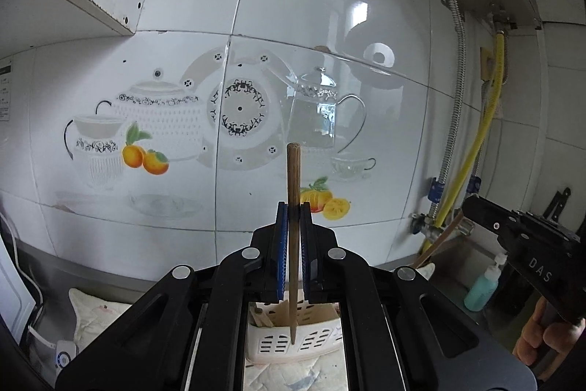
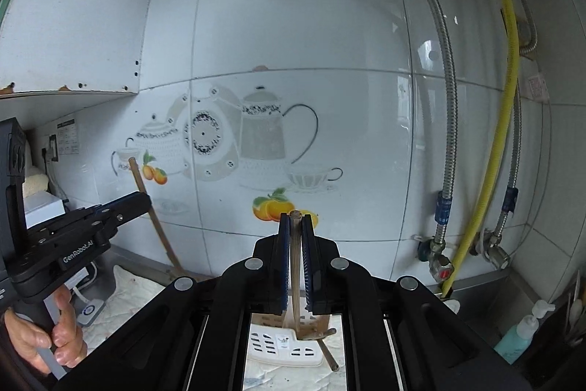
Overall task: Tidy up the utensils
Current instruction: 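Lower the left gripper's chopstick into the holder while the right gripper inserts and releases its own, then open the left gripper and move both grippers back over the remaining chopsticks, then close the left gripper on a wooden chopstick while the right gripper closes on the other, then lift and carry the left gripper's chopstick to the white holder while the right carries its own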
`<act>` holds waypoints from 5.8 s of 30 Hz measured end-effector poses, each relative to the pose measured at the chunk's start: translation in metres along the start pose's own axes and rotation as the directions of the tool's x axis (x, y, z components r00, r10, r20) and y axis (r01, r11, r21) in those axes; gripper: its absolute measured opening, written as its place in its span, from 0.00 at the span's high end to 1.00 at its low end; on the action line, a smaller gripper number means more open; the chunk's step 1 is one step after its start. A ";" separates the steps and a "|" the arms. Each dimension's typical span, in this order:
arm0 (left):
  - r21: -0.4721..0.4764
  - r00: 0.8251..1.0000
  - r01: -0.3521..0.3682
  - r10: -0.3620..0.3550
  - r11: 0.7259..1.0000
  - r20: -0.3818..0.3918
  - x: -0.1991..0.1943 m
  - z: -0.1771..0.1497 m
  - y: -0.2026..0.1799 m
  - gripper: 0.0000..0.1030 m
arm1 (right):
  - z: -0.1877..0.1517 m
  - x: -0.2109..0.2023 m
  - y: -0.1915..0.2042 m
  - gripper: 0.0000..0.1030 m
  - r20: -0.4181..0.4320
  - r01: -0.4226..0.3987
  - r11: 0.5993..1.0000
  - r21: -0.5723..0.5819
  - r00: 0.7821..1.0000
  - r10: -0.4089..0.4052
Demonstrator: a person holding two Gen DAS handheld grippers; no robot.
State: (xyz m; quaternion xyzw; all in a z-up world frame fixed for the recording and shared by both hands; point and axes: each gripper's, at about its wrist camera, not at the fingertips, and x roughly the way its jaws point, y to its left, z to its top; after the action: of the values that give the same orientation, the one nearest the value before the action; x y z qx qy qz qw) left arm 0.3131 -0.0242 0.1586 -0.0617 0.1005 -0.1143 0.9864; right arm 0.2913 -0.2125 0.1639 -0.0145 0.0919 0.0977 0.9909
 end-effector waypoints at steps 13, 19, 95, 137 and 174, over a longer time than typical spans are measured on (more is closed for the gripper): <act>-0.036 0.998 -0.011 0.013 0.999 0.057 0.013 0.006 0.006 0.95 | -0.021 0.041 -0.003 0.94 -0.109 0.001 1.000 -0.024 0.994 -0.003; -0.057 0.996 -0.041 0.045 0.998 0.076 0.026 0.012 0.009 0.95 | -0.026 0.047 -0.002 0.94 -0.131 0.005 0.999 -0.044 0.991 -0.011; 0.022 0.758 -0.233 0.196 0.972 -0.623 -0.146 -0.275 0.005 0.68 | -0.275 -0.107 0.065 0.70 -0.557 -0.191 0.977 0.095 0.803 0.211; -0.007 0.761 -0.130 0.096 0.991 -0.642 -0.132 -0.289 0.015 0.95 | -0.262 -0.118 0.075 0.93 -0.502 -0.142 0.990 0.025 0.854 0.135; 0.054 0.905 0.039 -0.013 0.998 -0.425 -0.083 -0.135 -0.001 0.95 | -0.070 -0.084 0.033 0.93 -0.240 -0.186 0.983 0.005 0.954 0.181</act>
State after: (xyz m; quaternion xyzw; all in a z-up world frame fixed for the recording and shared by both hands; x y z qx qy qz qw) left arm 0.2050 -0.0190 0.0431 -0.0066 0.3081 -0.1411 0.9408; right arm 0.1916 -0.1993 0.1099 -0.0262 0.2106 0.1876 0.9590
